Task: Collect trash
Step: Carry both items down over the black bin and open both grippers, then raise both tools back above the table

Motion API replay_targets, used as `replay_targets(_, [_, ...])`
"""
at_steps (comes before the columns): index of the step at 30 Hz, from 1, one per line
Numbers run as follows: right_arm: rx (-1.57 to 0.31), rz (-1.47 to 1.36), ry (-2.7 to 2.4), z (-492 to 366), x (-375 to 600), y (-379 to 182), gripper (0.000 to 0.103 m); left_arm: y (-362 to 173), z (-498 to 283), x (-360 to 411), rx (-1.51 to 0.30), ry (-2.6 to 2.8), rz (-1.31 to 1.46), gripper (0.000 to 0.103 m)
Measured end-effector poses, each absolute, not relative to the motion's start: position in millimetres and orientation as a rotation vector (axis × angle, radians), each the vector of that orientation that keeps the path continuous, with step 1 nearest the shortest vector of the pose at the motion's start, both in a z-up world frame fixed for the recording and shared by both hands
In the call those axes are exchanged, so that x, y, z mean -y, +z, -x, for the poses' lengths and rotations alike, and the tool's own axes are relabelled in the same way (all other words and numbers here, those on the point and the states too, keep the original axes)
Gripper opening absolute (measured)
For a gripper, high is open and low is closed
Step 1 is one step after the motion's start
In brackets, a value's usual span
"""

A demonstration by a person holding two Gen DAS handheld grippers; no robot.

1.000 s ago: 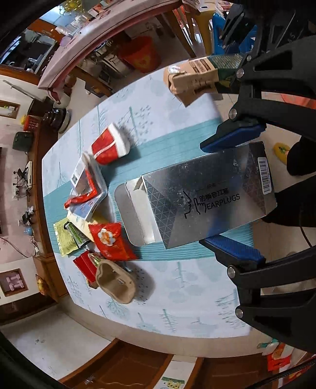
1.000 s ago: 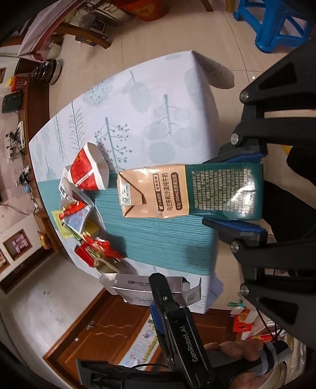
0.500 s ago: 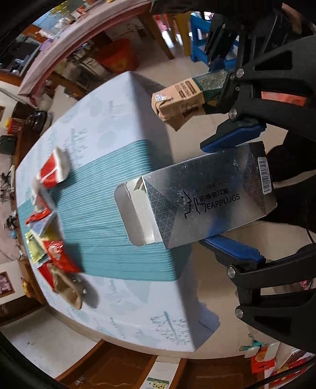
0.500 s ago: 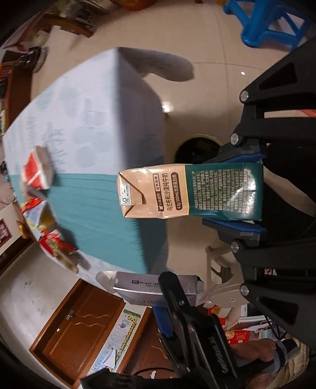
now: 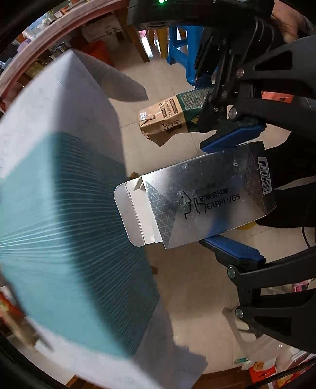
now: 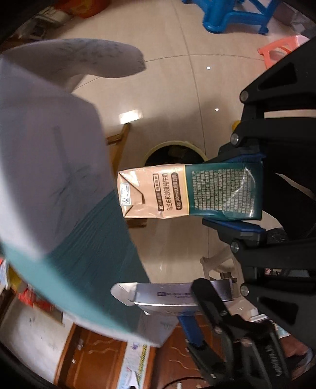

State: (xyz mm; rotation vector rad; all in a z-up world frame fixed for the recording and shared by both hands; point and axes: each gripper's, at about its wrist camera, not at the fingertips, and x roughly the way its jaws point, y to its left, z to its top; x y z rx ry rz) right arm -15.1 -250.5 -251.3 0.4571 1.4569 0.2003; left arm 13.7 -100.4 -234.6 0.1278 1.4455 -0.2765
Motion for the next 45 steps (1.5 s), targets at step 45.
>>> replay_targets(45, [-1.462, -0.557, 0.178, -15, 217, -350, 0.064, -292, -6, 20, -1.469, -0.243, 0.001, 0.09])
